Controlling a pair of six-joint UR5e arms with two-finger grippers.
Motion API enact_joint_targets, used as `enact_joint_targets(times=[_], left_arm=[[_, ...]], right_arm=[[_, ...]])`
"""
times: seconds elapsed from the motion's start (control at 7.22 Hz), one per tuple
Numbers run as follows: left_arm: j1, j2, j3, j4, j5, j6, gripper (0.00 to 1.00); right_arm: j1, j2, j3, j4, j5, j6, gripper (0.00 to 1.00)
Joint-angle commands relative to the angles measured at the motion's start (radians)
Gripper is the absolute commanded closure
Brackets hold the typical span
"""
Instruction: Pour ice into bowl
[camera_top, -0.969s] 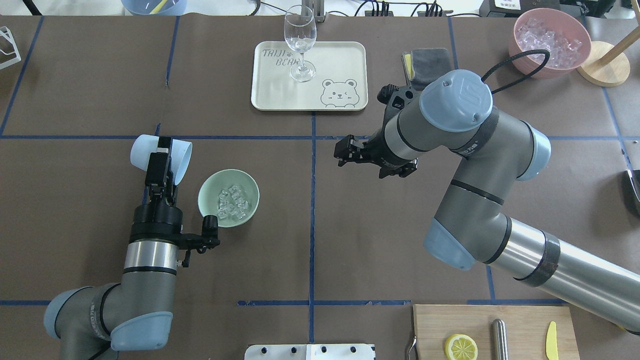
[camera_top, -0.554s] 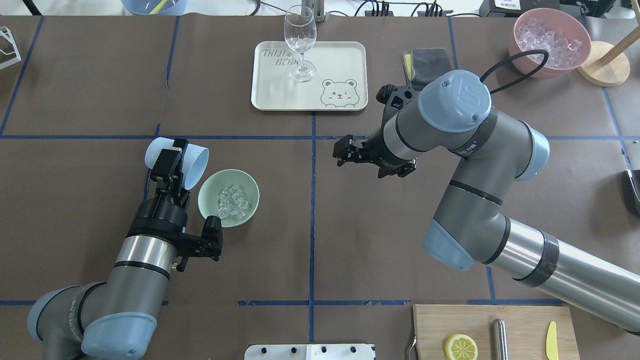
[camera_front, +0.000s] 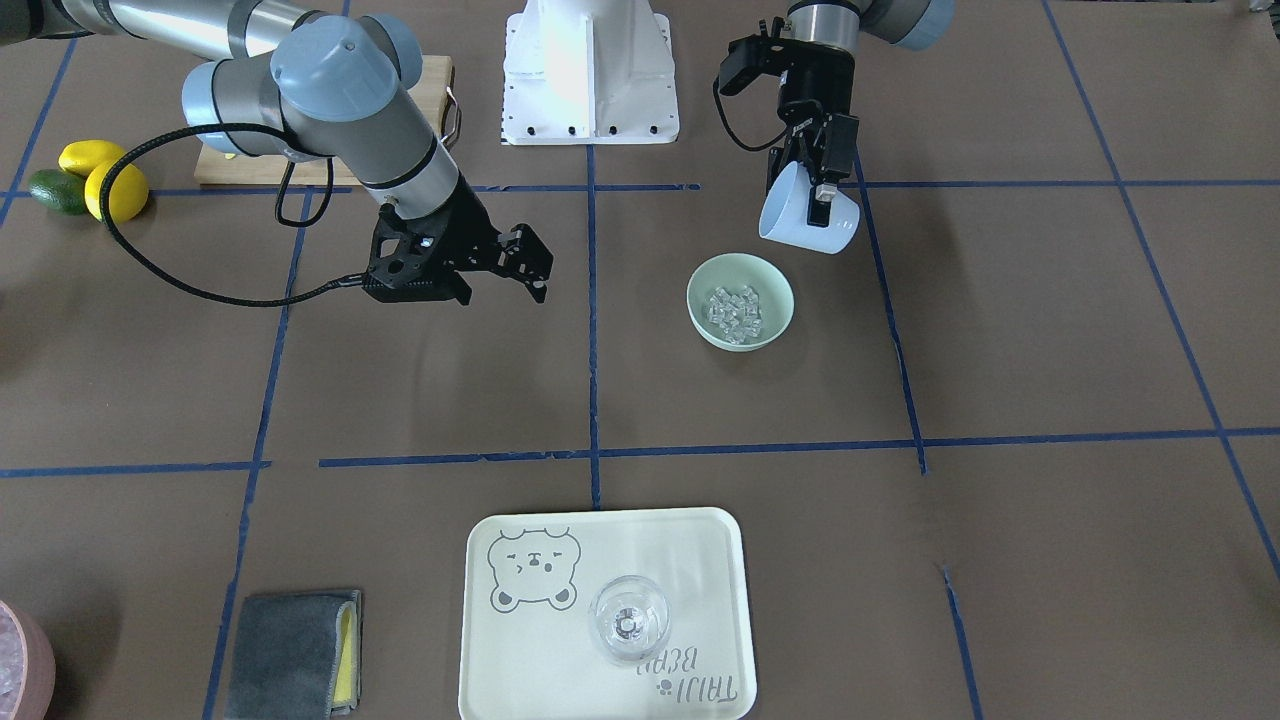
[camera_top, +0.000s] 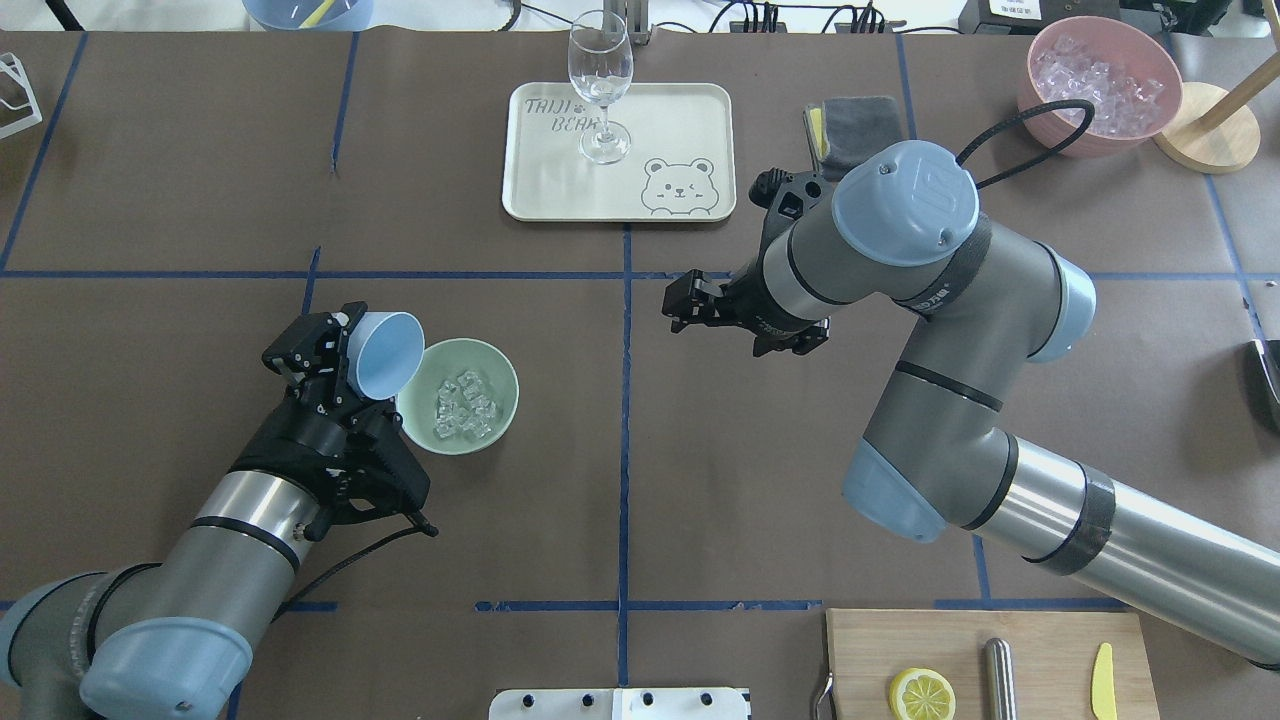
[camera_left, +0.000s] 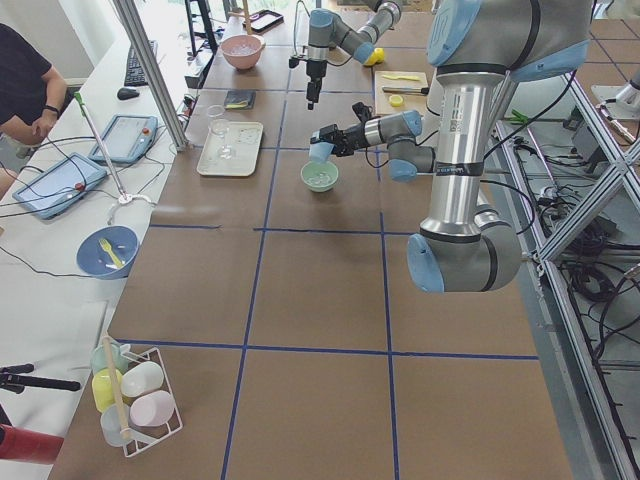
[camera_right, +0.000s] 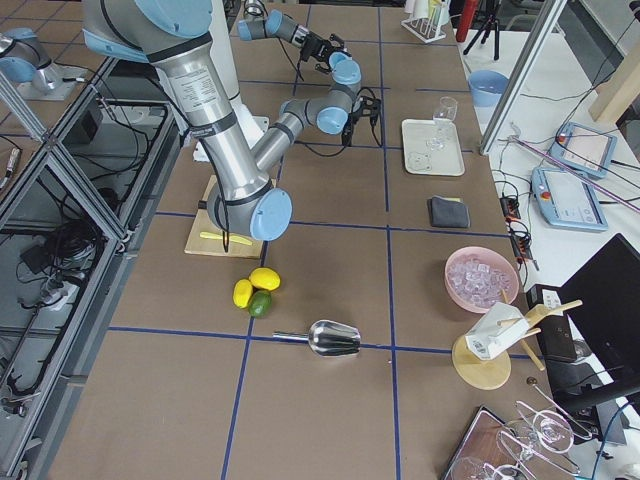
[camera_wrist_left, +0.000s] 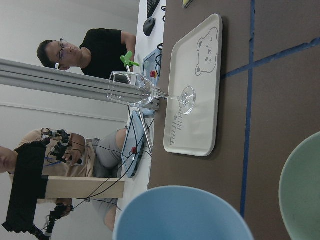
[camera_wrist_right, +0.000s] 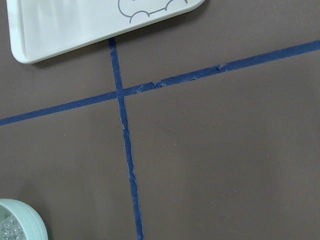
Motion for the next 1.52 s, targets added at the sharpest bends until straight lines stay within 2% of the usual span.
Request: enact_joint_targets(times=[0.0, 0.14, 0.28, 0.42, 0.55, 0.83, 1.11, 1.25, 1.38], left_arm=[[-0.004, 0.089, -0.041, -0.001, -0.025, -0.358, 1.0], [-0.007, 0.13, -0.045, -0.051, -0.027, -0.472, 1.0], [-0.012, 0.214, -0.044, -0.138, -0.03, -0.535, 1.0], [-0.05, 0.288, -0.042, -0.265, -0.103, -0.586, 1.0], [-0.117, 0.325, -0.026, -0.333, -0.156, -0.666, 1.0], [-0.185, 0.345, 0.022, -0.337, -0.184, -0.796, 1.0], [-0.316, 0.345, 0.027, -0.384, -0.435, -0.899, 1.0], [-0.331, 0.356, 0.069, -0.398, -0.448, -0.901, 1.0], [-0.338, 0.362, 0.136, -0.541, -0.453, -0.903, 1.0]], right_arm=[[-0.01, 0.002, 0.0, 0.0, -0.002, 0.004, 0.0], [-0.033, 0.005, -0.002, 0.0, -0.023, 0.022, 0.0], [-0.053, 0.008, -0.002, 0.0, -0.048, 0.031, 0.0], [-0.084, 0.034, -0.011, 0.0, -0.074, 0.053, 0.0], [-0.119, 0.074, -0.043, -0.002, -0.121, 0.08, 0.0], [-0.155, 0.196, -0.17, -0.005, -0.168, 0.108, 0.0], [-0.175, 0.306, -0.309, -0.005, -0.22, 0.137, 0.0], [-0.182, 0.342, -0.346, -0.003, -0.231, 0.139, 0.0], [-0.191, 0.367, -0.373, -0.003, -0.231, 0.139, 0.0]])
